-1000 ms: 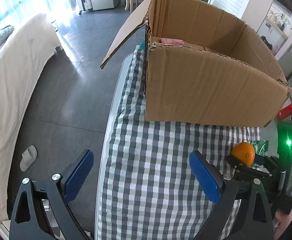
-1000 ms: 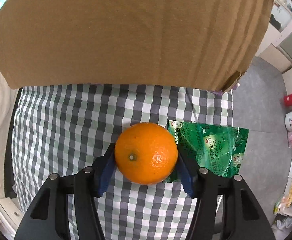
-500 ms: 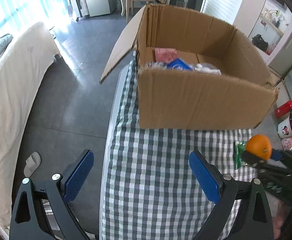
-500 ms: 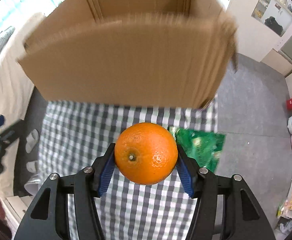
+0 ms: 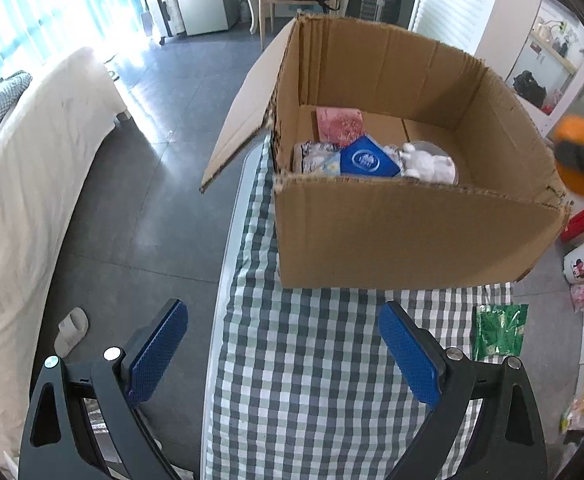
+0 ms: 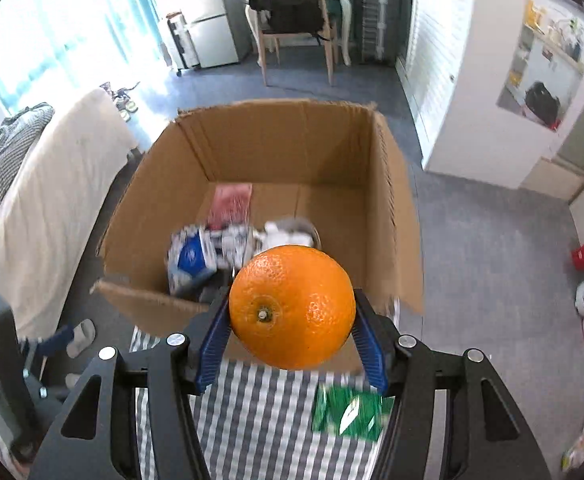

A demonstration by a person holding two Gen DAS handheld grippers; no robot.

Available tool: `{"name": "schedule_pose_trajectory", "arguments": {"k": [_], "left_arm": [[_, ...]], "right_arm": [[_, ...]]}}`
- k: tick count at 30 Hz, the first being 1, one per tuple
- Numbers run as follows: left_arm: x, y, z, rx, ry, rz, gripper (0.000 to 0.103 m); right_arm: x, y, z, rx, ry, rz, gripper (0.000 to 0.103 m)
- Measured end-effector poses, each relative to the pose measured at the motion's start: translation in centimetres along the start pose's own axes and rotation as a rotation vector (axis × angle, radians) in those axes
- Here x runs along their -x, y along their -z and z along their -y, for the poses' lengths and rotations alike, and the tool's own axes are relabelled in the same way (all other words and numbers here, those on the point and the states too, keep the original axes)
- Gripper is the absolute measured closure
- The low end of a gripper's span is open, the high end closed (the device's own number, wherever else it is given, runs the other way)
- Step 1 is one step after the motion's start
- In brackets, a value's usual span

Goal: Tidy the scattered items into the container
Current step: 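Carry the orange into the box and open the right gripper, then grasp the green snack bag with the right gripper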

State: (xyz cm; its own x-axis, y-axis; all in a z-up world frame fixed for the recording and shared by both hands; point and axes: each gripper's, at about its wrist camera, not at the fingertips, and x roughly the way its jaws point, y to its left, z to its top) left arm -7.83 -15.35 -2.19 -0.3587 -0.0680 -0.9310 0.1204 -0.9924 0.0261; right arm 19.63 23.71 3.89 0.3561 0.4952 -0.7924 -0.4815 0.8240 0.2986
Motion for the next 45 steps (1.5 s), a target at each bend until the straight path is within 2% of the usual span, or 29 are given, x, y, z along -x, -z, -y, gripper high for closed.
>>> {"name": "schedule_pose_trajectory", "arguments": {"k": [6,7,8,10,14,19,23,27,34,39,42,44,45], "left_arm": [[-1.2,1.2,-0.3,0.014,-0.008,-0.036,0.004],[-1.3,1.4,-0.4,0.017,-0.010,-0.039,0.005],[-1.3,1.5,-0.6,0.020,-0.013,-0.040,0.004],[-1.4,1.6,-0.8,0.026,-0.015,-0.041,0.004],[-1.4,1.5,-1.0,0.033,-0.019,-0.040,0.004],[-1.2,1.5,-0.6,0.018,-0.013,-0.031,0.004],[-1.6,2.3,0.0,0.000,-0.008,-0.037,0.004],[-2.2,3.6,0.5,-0.017,-0.003,-0.057,0.004],[-3.7,5.8,0.6,-0.030,-0.011,-0.100,0.004],[-3.8,6.4,0.7,-0.036,-0.001,-0.101,0.004],[-3.7,6.6,0.7,-0.038,-0.002,-0.098,0.004],[-3.7,6.7,0.7,-0.031,0.002,-0.097,0.004],[-3.7,6.8,0.6,-0.028,0.002,-0.098,0.004]], "right_arm": [[-3.5,-0.9,-0.7,0.020,-0.012,-0.007,0.046],[-3.2,-0.7,-0.7,0.023,-0.008,0.002,0.044],[-2.8,-0.7,-0.8,0.029,0.010,0.025,0.035],[-1.6,-0.6,-1.2,0.046,0.026,0.065,0.025],[0.6,0.8,-0.9,0.042,0.006,0.082,0.025],[1.1,5.4,0.8,0.018,-0.012,0.003,0.024],[-2.6,10.7,2.1,0.002,0.033,-0.147,0.024],[-6.4,13.7,3.1,0.002,0.104,-0.220,0.024],[-10.0,14.8,3.7,0.015,0.164,-0.248,0.024],[-11.7,15.4,3.6,0.048,0.214,-0.275,0.024],[-11.8,15.5,3.7,0.059,0.217,-0.282,0.039],[-11.6,15.4,3.7,0.068,0.215,-0.279,0.055],[-11.5,15.2,3.6,0.081,0.221,-0.277,0.060]]}}
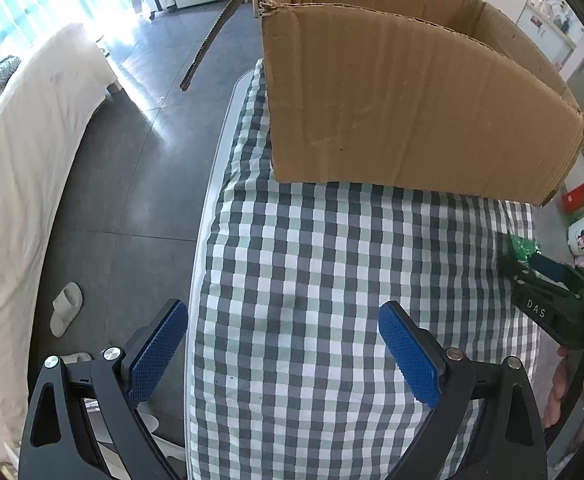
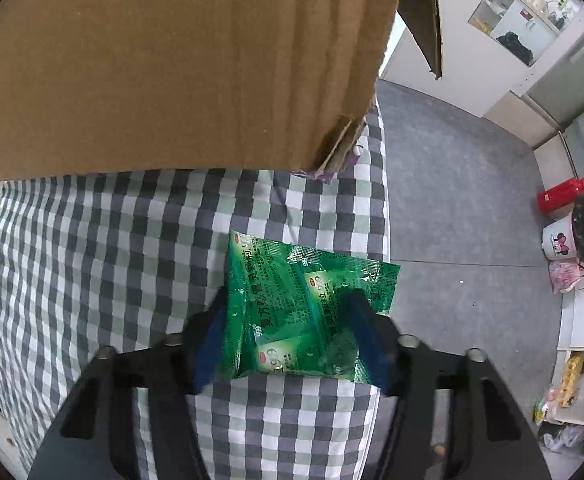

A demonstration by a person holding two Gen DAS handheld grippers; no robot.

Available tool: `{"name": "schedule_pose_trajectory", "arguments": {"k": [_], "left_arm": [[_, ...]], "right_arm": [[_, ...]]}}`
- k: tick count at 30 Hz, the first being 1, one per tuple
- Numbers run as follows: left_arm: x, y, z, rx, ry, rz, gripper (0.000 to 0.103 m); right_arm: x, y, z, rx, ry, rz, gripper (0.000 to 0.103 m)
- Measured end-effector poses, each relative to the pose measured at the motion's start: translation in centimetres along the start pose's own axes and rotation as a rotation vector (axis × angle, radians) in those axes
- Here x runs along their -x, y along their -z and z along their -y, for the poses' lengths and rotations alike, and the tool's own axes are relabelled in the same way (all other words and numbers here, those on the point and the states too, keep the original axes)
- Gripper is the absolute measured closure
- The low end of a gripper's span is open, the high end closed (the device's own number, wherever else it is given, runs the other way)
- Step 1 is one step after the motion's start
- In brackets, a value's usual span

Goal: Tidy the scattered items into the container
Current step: 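Grasp the green snack bag with the right gripper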

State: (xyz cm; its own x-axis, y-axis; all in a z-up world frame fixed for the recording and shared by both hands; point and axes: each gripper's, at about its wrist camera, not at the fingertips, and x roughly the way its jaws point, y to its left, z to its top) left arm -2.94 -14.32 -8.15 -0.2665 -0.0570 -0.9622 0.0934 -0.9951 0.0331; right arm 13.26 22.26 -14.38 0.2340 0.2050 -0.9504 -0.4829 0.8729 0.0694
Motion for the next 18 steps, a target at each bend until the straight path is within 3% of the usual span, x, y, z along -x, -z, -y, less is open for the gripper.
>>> {"name": "schedule_pose_trajectory", "arguments": {"k": [2,7,18], "left_arm": [[0.1,0.0,0.0,0.004,0.005,-0.001,0.004],[0.7,-0.2,-0.1,-0.005,0.011,0.010,0.004],[1.1,-0.7,-1.1,0.014,0.029,0.022,0.004]], "right_arm": [[0.3,-0.2,-0.1,0.021,0.004,0.002,0.070],[1.4,-0.4,0.3,0.026,-0.015,0.017,0.082],[7.3,-0.1,0.9,-0.028,-0.132,0.077,0.083]]}}
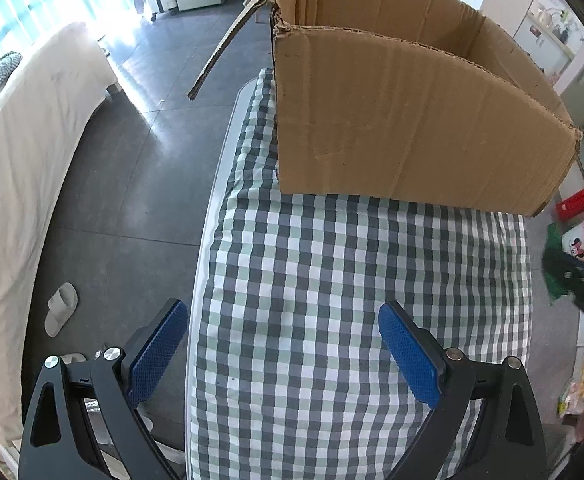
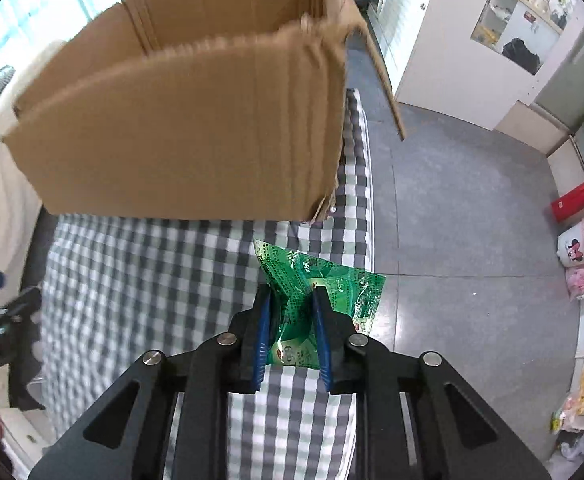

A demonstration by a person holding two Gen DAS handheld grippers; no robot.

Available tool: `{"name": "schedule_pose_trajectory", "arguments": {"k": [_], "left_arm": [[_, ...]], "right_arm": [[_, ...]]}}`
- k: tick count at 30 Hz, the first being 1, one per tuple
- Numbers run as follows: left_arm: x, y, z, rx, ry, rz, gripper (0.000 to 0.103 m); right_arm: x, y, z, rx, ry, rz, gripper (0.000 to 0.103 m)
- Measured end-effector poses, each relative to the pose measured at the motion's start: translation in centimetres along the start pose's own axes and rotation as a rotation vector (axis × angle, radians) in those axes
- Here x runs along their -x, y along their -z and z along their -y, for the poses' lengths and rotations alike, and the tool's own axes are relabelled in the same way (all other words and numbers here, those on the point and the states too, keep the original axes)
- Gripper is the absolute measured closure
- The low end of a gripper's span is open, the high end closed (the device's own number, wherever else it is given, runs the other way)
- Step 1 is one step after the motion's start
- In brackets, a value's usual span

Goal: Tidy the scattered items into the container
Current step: 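Carry the green bag into the box and open the right gripper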

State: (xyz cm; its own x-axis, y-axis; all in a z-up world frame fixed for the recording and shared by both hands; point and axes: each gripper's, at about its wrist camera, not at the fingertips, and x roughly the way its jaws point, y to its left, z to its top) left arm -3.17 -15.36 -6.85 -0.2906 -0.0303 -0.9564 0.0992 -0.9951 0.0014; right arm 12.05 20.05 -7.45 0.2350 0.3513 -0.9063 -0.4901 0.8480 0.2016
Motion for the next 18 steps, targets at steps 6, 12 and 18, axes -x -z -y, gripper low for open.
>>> {"name": "schedule_pose_trajectory", "arguments": {"k": [6,12,18], "left_arm": [[1.4,-1.1,-0.2,0.003,0.013,0.017,0.004],[4.5,-3.8,-0.3,-0.009,0.022,0.072,0.004],[5.2,-5.8,-0.1,-0.025,0.023,0.107,0.004]], "right_arm": [[4.9,-1.9,-1.4,0.011,-0.050,0.065,0.083],[10.1,-7.5,-3.5,0.018,-0.103,0.222,0.083],[9.3,-14.1,-5.2,0.047,-0.110,0.337,0.083]]}}
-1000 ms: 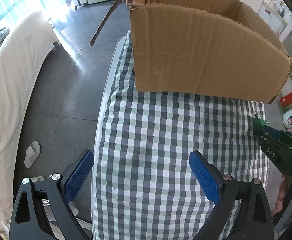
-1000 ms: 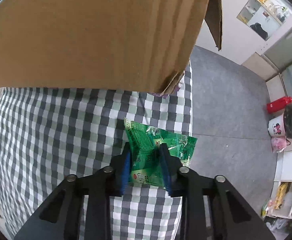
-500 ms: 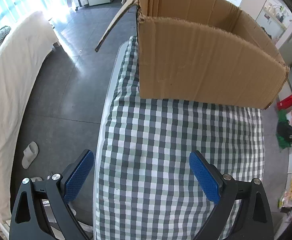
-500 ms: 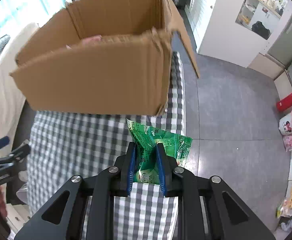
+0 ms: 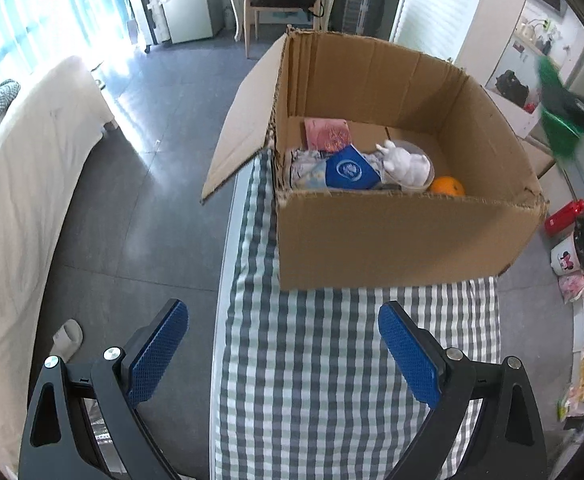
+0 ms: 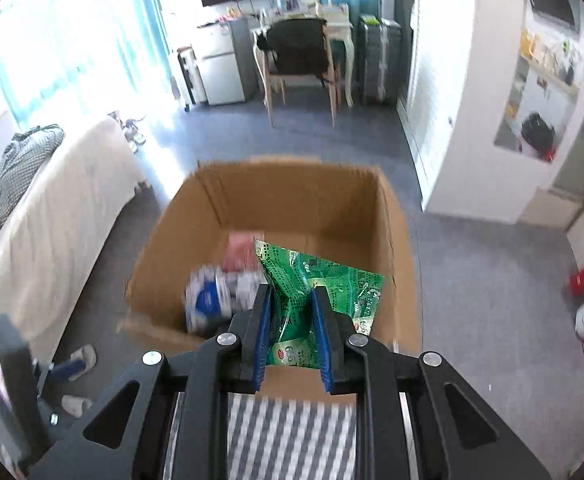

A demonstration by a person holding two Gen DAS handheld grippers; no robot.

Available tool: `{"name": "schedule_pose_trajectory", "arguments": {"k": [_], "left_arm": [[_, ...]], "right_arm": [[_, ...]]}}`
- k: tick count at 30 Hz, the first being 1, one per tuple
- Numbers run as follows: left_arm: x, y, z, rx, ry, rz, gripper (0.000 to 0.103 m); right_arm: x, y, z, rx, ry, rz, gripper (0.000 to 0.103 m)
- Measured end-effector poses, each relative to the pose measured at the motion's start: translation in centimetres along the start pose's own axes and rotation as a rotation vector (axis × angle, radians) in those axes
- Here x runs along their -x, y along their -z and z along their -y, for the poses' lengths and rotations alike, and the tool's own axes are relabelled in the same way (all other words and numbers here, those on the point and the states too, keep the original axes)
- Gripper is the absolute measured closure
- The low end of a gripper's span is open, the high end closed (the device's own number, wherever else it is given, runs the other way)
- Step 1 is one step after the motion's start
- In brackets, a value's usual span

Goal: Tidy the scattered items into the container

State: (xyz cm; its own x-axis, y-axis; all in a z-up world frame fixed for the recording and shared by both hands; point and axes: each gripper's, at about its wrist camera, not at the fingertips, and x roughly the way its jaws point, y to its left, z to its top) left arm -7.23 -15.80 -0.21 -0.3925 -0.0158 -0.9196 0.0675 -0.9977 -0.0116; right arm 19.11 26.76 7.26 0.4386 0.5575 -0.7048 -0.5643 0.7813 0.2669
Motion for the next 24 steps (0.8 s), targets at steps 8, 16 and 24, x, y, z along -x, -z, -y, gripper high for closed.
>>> {"name": "schedule_pose_trajectory", "arguments": {"k": [8,16,24], "left_arm": [[-3.6,2.0,-1.4,0.023,-0.015,-0.088,0.005],[-3.3,2.1,-1.9,0.036,-0.019,-0.102,0.004],[1.8,-1.2,-0.4,-0.042,0.008,-0.014,0.003]], "right_arm": [[-8.1,0.2,-0.8,0.038,0.085,-0.102,0.029],[-6.4,1.7,-0.7,0.000,0.105,-0.133,0.026],[-0.9,3.6,0.8,-0.083,0.106,-0.201,0.024]]}}
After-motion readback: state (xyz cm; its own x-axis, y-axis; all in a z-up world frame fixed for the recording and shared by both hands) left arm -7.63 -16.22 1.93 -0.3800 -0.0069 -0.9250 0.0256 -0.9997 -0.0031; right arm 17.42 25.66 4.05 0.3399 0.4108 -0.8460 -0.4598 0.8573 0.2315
